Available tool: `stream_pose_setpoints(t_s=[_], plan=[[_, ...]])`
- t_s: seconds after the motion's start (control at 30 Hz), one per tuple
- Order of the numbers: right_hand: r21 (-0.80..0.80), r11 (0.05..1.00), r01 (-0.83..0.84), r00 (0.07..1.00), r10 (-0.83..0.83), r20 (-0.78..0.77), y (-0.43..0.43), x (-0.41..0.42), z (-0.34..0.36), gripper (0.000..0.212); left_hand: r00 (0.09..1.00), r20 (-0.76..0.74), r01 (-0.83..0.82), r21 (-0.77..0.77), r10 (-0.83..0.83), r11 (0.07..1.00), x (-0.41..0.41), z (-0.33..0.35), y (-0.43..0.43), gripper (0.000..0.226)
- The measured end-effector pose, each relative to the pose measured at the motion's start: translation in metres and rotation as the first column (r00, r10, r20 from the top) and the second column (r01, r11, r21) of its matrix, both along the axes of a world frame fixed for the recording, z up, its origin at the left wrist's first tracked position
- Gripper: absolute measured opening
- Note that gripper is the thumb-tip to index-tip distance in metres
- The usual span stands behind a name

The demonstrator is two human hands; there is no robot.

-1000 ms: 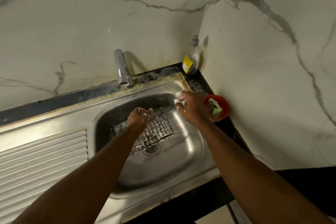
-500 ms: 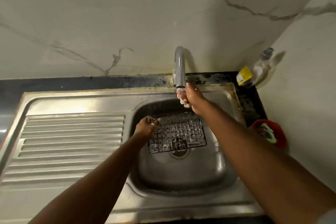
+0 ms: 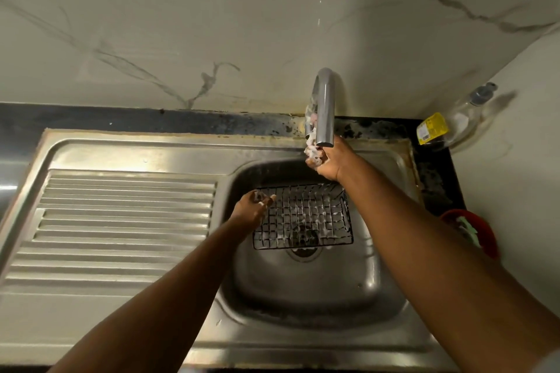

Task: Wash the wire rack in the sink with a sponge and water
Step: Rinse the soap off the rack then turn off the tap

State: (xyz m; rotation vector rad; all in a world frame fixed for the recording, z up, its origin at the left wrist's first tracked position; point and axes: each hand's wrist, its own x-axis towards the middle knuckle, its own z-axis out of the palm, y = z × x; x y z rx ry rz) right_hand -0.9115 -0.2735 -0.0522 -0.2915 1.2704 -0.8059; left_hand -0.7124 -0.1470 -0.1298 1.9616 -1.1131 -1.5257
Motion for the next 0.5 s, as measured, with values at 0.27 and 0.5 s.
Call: stream_pose_setpoints(t_s=[0.27, 0.5], plan=[[-0.115, 0.886, -0.449, 0.8, 0.341, -0.494, -0.011, 0.037, -0.005, 0.04, 0.998, -0.016, 0.058, 0.012, -0.058, 0.998, -0.005, 0.004, 0.0, 0.017], [-0.032, 0.724, -0.689, 0.461, 0.403, -0.791, -0.022, 0.012, -0.012, 0.047, 0.993, 0.036, 0.11, 0.029, -0.111, 0.993, 0.0, 0.004, 0.002, 0.027]])
